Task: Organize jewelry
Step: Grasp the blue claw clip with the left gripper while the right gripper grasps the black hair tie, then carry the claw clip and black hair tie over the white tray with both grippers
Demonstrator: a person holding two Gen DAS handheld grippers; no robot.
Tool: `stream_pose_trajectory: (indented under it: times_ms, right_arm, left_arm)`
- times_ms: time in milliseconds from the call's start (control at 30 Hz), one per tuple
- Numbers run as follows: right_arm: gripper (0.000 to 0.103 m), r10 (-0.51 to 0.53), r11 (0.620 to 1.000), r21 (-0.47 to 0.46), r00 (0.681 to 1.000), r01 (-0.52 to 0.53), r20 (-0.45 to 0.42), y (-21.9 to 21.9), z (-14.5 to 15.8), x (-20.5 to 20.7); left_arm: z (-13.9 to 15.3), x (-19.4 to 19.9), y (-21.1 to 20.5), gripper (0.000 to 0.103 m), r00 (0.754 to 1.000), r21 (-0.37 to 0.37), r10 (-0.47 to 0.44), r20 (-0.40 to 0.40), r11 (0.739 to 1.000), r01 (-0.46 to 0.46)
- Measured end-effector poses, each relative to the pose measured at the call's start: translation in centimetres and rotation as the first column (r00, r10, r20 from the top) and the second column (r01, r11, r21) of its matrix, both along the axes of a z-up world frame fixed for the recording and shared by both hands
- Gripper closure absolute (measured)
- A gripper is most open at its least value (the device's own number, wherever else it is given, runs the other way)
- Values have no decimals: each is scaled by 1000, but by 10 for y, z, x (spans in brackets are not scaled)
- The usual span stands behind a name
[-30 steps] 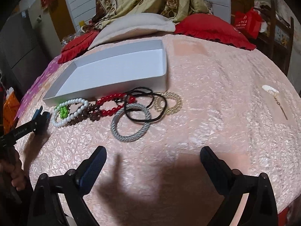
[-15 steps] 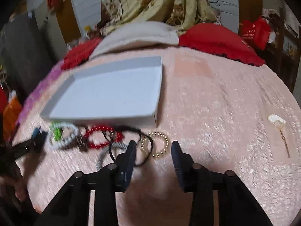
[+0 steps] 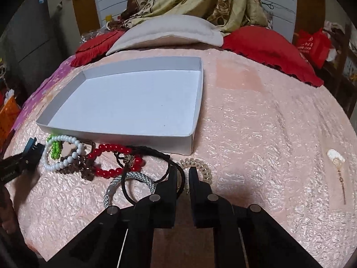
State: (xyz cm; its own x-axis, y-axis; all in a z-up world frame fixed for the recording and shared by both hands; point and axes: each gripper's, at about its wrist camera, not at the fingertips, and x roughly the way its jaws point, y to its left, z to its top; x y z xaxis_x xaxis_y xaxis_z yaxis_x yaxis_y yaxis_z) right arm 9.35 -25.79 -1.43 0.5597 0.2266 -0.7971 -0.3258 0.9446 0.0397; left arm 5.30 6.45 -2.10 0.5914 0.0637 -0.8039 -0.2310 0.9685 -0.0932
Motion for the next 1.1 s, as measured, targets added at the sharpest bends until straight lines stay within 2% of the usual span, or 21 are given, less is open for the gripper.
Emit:
stream_pose_trajectory:
  times_ms: [33,100,200,433,600,867,1100]
  right_arm:
    - [94,3,1000,6,1000,-3,-3,0,0,-1]
    - [100,13,1000,4,1000,-13,3,3,0,-3]
    - [100,24,999,28,999,-25,39,3,10,-12]
    - [100,20,988,152,992,-40,128,-11,38,-47]
    - [100,37,977,200,987,-68,154,-13,46,-60]
    - [100,64,970,219,983,-102,174,-7,50,-69]
    - [100,125,972,177,979,-154,163,19,47,-75]
  left_arm:
    - [0,0,0,58,1000,3,-2,0,1000,2]
    - [0,0,1,57,1000,3,-1,0,1000,1]
    - [1,-1,2,57,1000,-3,1,-1,1000,-1]
    - [3,-1,3,57,1000,-8,8,3,1000,-8]
    - [4,-2,-1,57,1000,-1,8,5,1000,-8]
    - [13,-9,-14,57,999,78,2,35,997,-5]
    - [14,-11,-21,57,999,99,-4,33,995,1]
